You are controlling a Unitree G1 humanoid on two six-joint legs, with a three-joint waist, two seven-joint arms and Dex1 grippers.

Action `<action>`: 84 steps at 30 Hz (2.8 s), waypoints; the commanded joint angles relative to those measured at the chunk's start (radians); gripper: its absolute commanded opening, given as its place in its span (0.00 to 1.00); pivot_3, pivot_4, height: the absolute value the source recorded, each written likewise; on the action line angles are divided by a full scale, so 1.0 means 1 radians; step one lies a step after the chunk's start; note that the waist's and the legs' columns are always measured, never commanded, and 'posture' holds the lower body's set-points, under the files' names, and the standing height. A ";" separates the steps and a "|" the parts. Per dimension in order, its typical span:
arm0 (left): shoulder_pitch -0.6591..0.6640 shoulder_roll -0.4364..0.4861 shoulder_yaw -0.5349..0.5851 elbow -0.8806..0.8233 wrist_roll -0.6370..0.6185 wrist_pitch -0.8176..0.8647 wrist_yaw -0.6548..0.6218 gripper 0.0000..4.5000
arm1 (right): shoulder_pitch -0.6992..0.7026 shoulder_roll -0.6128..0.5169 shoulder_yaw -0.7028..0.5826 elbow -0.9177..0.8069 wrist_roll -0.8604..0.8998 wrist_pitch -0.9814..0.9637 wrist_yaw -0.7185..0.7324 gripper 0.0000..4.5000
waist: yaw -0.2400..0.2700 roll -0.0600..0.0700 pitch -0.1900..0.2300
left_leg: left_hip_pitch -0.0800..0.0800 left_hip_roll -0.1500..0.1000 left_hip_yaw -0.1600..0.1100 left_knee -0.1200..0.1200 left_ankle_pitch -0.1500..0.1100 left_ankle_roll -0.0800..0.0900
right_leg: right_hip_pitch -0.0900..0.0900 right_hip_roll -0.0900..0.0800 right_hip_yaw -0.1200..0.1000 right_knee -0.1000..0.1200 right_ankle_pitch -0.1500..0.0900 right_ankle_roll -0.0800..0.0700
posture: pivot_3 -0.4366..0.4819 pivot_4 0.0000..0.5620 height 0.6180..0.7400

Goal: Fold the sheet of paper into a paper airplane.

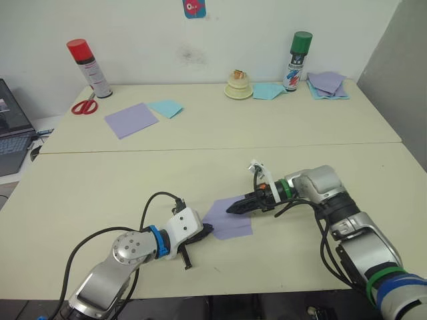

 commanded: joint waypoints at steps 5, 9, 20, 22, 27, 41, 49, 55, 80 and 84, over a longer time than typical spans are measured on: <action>0.028 -0.003 -0.039 0.034 0.025 0.039 -0.006 0.00 | 0.041 0.056 -0.031 -0.022 0.004 -0.074 -0.062 0.93 | 0.000 0.000 0.000 | 0.000 0.000 0.000 0.000 0.000 0.000 | 0.000 0.000 0.000 0.000 0.000 0.000 | 0.48 0.27 1.00; 0.026 0.007 -0.026 0.039 0.024 0.039 -0.012 0.00 | 0.078 0.037 -0.023 -0.094 -0.016 -0.223 -0.043 0.68 | 0.000 0.001 0.000 | 0.000 0.000 0.000 0.000 0.000 0.000 | 0.000 0.000 -0.001 0.000 0.000 0.000 | 0.48 0.27 1.00; 0.016 0.026 -0.005 0.061 0.025 0.031 -0.027 0.00 | 0.211 -0.048 0.017 -0.309 -0.093 -0.537 -0.018 0.00 | -0.002 0.001 0.000 | -0.001 0.000 0.001 -0.003 0.000 0.000 | -0.002 0.000 -0.001 0.000 0.000 0.001 | 0.48 0.27 1.00; 0.026 0.036 0.004 0.061 0.023 0.027 -0.034 0.00 | 0.252 -0.066 0.029 -0.346 -0.127 -0.692 0.006 0.00 | -0.001 0.001 0.000 | -0.001 0.000 0.001 -0.003 0.000 0.000 | -0.002 0.000 -0.001 -0.001 0.000 0.001 | 0.48 0.27 1.00; 0.040 0.049 0.022 0.055 0.019 0.026 -0.047 0.00 | 0.315 -0.079 0.062 -0.307 -0.232 -1.091 0.016 0.00 | -0.003 0.001 0.000 | 0.000 0.001 0.001 -0.005 0.000 0.000 | -0.002 0.000 0.000 -0.001 -0.003 0.005 | 0.48 0.27 1.00; 0.065 0.070 0.072 0.023 -0.031 0.054 -0.075 0.00 | 0.370 -0.096 0.117 -0.130 -0.390 -1.539 -0.031 0.00 | -0.002 0.001 0.000 | 0.001 0.001 0.002 -0.007 0.000 -0.001 | -0.002 0.001 0.000 -0.001 -0.001 0.001 | 0.48 0.27 1.00; 0.050 0.082 0.194 -0.032 -0.226 0.170 -0.147 0.00 | 0.386 -0.099 0.128 -0.117 -0.440 -1.517 -0.081 0.00 | -0.002 0.000 0.000 | 0.001 0.001 0.001 -0.007 0.000 -0.001 | -0.001 0.001 0.000 -0.002 -0.001 0.001 | 0.48 0.27 1.00; -0.102 0.081 0.417 -0.096 -0.585 0.423 -0.152 0.00 | 0.400 -0.114 0.137 -0.146 -0.433 -1.480 -0.071 0.00 | 0.002 -0.005 0.002 | 0.000 0.001 -0.003 -0.006 0.001 -0.002 | -0.001 0.001 -0.001 -0.001 -0.001 0.001 | 0.48 0.27 1.00; -0.121 -0.041 -0.019 0.111 -0.108 0.170 0.014 0.00 | 0.411 -0.162 0.126 -0.303 -0.334 -1.265 0.020 0.32 | 0.002 -0.006 0.001 | 0.001 0.001 -0.003 -0.008 0.002 -0.003 | 0.000 0.000 0.000 -0.004 -0.001 0.000 | 0.48 0.27 1.00; -0.122 -0.044 -0.017 0.125 -0.099 0.155 0.000 0.00 | 0.405 -0.241 0.107 -0.427 -0.241 -1.089 0.111 0.65 | 0.002 -0.006 0.001 | 0.000 0.000 -0.002 -0.008 0.002 -0.003 | 0.000 0.000 0.000 -0.005 -0.001 0.001 | 0.48 0.27 1.00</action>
